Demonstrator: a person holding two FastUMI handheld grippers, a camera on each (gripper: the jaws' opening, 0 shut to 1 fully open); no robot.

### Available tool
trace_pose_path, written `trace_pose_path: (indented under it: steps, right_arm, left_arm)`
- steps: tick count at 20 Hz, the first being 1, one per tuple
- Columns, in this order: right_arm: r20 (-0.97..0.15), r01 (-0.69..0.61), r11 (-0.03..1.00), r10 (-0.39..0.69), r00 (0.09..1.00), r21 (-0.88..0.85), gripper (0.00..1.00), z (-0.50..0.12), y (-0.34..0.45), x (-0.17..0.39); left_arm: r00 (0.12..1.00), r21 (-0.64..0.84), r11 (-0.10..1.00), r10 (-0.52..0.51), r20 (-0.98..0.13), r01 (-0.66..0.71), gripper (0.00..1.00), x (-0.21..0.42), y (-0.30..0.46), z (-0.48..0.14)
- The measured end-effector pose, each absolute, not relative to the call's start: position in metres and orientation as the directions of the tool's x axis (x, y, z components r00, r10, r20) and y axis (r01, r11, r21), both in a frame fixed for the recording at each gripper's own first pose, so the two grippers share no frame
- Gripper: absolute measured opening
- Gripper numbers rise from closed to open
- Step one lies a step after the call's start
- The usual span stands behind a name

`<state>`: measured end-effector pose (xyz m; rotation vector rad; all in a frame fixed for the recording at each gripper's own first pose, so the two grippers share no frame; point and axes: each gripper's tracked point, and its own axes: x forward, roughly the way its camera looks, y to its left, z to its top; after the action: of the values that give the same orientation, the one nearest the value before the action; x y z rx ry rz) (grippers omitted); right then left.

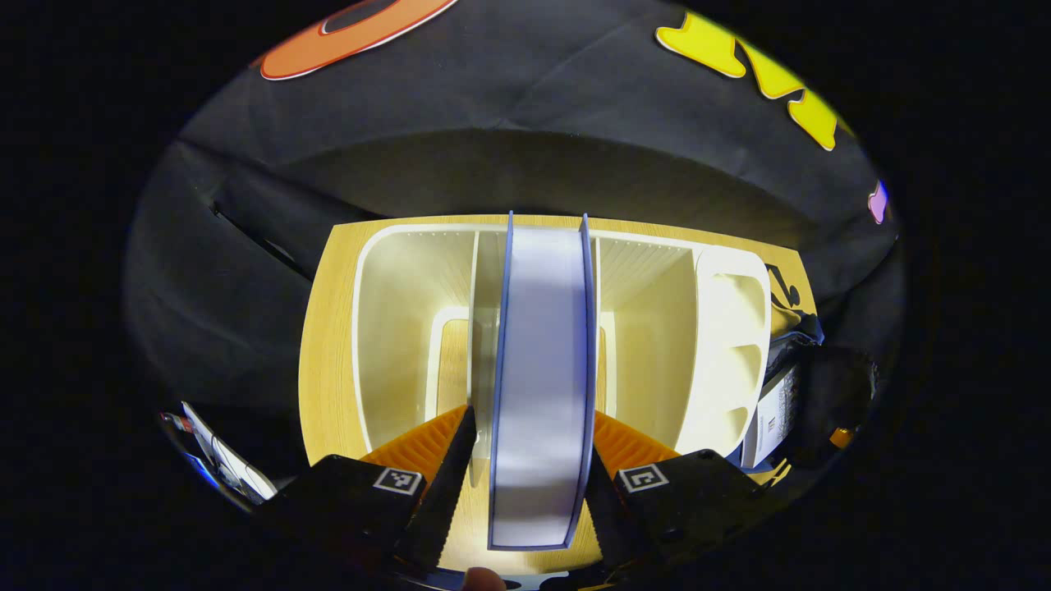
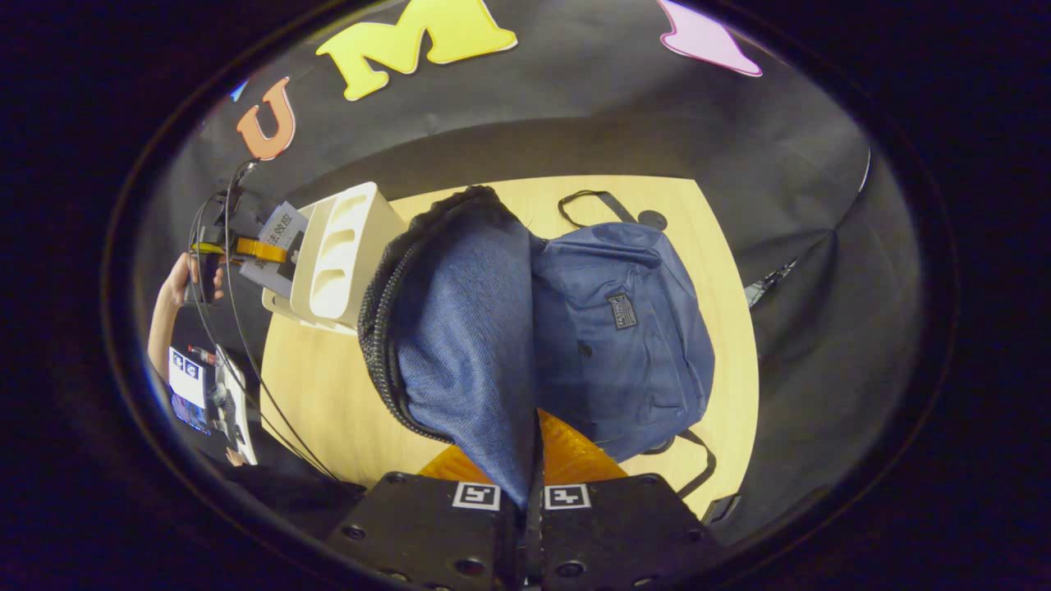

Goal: Open the schoolbag, grab two books from the bookshelf and put them into the schoolbag.

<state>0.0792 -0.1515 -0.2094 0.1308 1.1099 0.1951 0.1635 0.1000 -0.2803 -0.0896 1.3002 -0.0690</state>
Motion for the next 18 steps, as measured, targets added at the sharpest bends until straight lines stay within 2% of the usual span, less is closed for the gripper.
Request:
trace_pose_path:
  steps: [1,3,4,7,8,9,10,11,13,14,15,16,18]
  right_arm:
    - [-0.875,-0.090,0.975,0.222,0.430,0.203,0.05,-0.210,-0.151,0.079]
    - [-0.875,-0.090,0.974,0.224,0.429,0.206,0.05,-0.210,-0.150,0.078]
    - [-0.875,-0.090,0.974,0.224,0.429,0.206,0.01,-0.211,-0.150,0.077]
    - [-0.874,-0.092,0.974,0.224,0.431,0.205,0.02,-0.211,-0.149,0.078]
    - [-0.873,-0.092,0.974,0.226,0.432,0.207,0.05,-0.211,-0.147,0.078]
    - [-0.873,-0.093,0.974,0.227,0.432,0.207,0.05,-0.211,-0.147,0.077]
    - [-0.872,-0.095,0.973,0.229,0.432,0.208,0.05,-0.211,-0.147,0.077]
    - [-0.872,-0.096,0.973,0.230,0.432,0.209,0.05,-0.211,-0.146,0.077]
    - [-0.872,-0.101,0.972,0.233,0.430,0.210,0.02,-0.212,-0.145,0.076]
    - [-0.872,-0.106,0.972,0.233,0.430,0.208,0.02,-0.213,-0.144,0.077]
    - [-0.872,-0.111,0.972,0.235,0.429,0.207,0.05,-0.213,-0.144,0.077]
    - [-0.872,-0.116,0.972,0.235,0.430,0.205,0.05,-0.212,-0.143,0.077]
    - [-0.871,-0.125,0.971,0.238,0.430,0.203,0.05,-0.213,-0.142,0.077]
  left_arm:
    - [0.259,-0.103,0.995,-0.100,-0.961,0.000,0.70,0.163,0.099,-0.281]
    - [0.245,-0.100,0.995,-0.096,-0.965,-0.002,0.64,0.162,0.099,-0.284]
    - [0.244,-0.095,0.995,-0.091,-0.966,-0.005,0.61,0.162,0.100,-0.284]
    - [0.237,-0.105,0.994,-0.095,-0.967,-0.028,0.49,0.157,0.101,-0.285]
    - [0.234,-0.110,0.993,-0.099,-0.967,-0.034,0.53,0.154,0.101,-0.281]
    - [0.240,-0.113,0.993,-0.100,-0.966,-0.042,0.53,0.153,0.104,-0.279]
    - [0.244,-0.108,0.993,-0.092,-0.965,-0.050,0.53,0.150,0.107,-0.274]
    - [0.257,-0.109,0.993,-0.094,-0.962,-0.047,0.47,0.149,0.109,-0.268]
    - [0.280,-0.123,0.991,-0.107,-0.954,-0.043,0.51,0.142,0.113,-0.254]
    - [0.293,-0.127,0.991,-0.110,-0.950,-0.038,0.47,0.137,0.115,-0.244]
    - [0.311,-0.130,0.991,-0.114,-0.944,-0.032,0.51,0.132,0.118,-0.233]
    - [0.328,-0.133,0.991,-0.118,-0.937,-0.023,0.46,0.125,0.121,-0.221]
    - [0.372,-0.139,0.990,-0.124,-0.920,-0.012,0.47,0.111,0.128,-0.194]
